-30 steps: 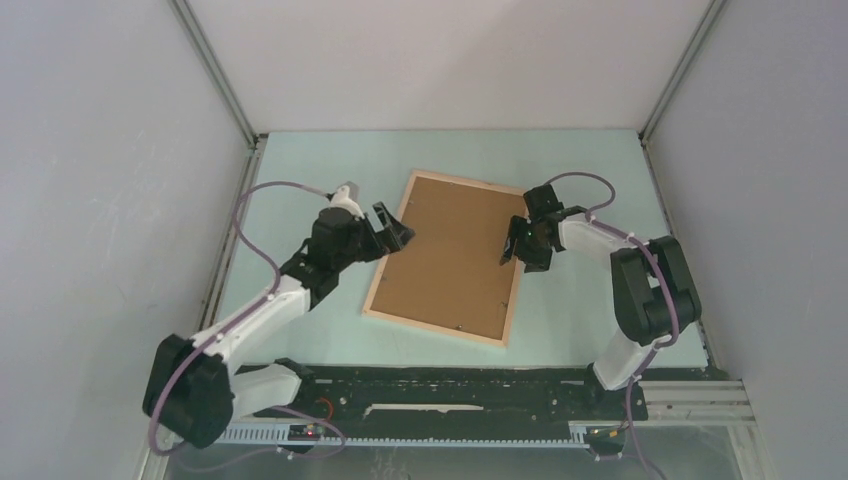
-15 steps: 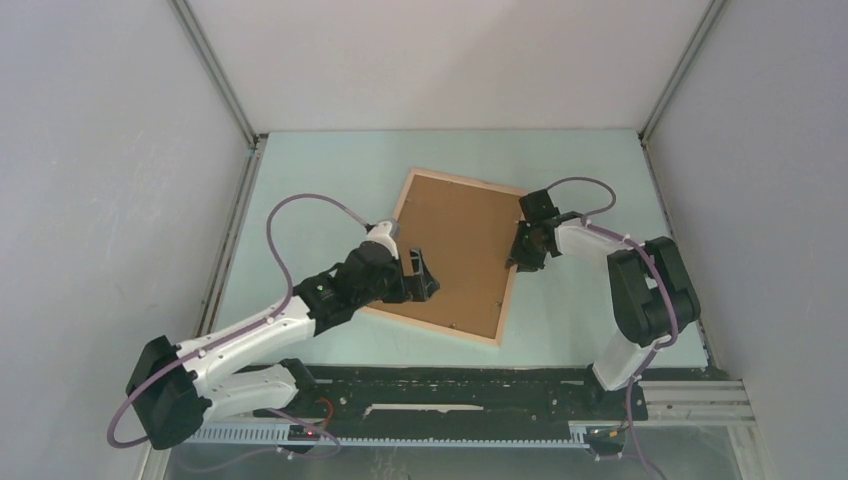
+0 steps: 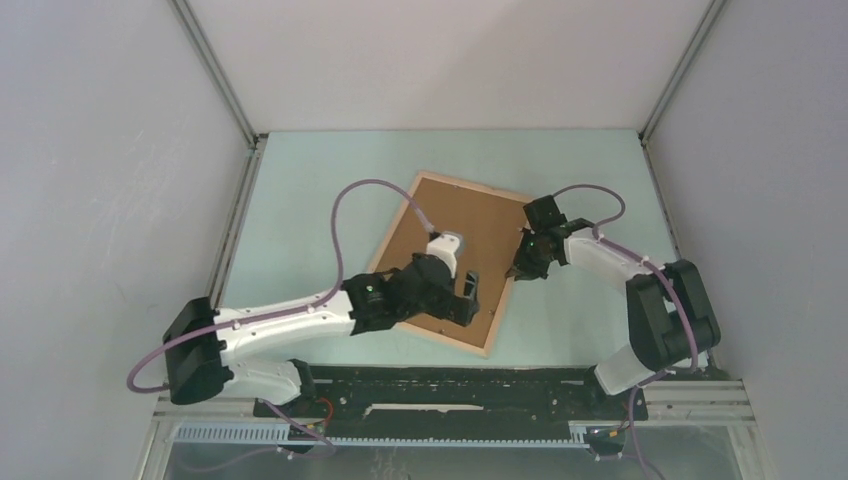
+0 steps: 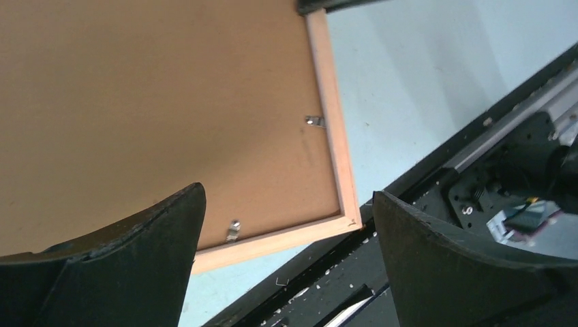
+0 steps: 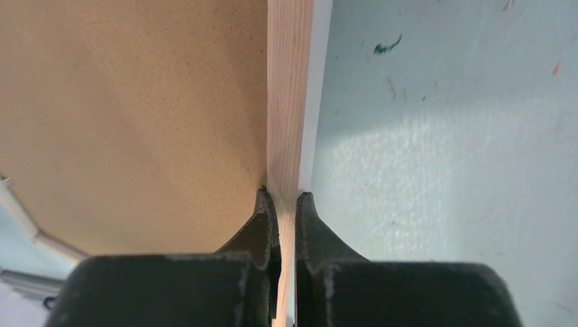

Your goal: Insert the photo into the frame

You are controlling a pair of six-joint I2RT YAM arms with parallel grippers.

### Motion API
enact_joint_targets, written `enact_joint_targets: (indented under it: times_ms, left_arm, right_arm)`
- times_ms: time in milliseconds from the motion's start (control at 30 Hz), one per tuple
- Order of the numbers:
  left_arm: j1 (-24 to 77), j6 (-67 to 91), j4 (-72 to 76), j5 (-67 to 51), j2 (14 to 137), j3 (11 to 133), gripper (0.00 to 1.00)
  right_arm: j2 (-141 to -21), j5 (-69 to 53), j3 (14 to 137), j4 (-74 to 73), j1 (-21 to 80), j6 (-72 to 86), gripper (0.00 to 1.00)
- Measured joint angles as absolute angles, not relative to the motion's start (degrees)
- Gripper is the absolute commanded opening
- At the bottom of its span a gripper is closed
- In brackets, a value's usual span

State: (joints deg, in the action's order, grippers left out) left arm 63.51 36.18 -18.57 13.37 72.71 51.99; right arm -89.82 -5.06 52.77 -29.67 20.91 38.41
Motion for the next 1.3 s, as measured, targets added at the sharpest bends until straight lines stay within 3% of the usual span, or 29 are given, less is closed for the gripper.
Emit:
enact_joint_targets:
  times_ms: [233,400,833,1300]
  left_arm:
    - [76.1,29.6,-22.4,21.5,85.3,60.5,1.00]
    - [83.0,25.9,-31.0,30.4,100.7,75.4,1.00]
    - [84.3,27.5,-52.6,52.5,120.4,93.3,0.99]
    - [84.0,32.6,-62.9,60.3,122.7,93.4,0.59]
  right_arm:
    - [-86.5,-9.5,54.0,-34.3,19.5,41.1,0.00]
    - [-86.5,-12.0,56.3,-37.0,18.7,42.4,0.00]
    - [-86.5,-14.7,58.7,-39.2,18.0,44.9,0.00]
    - [-85.9,-17.8,60.2,-38.8,17.5,46.7,0.00]
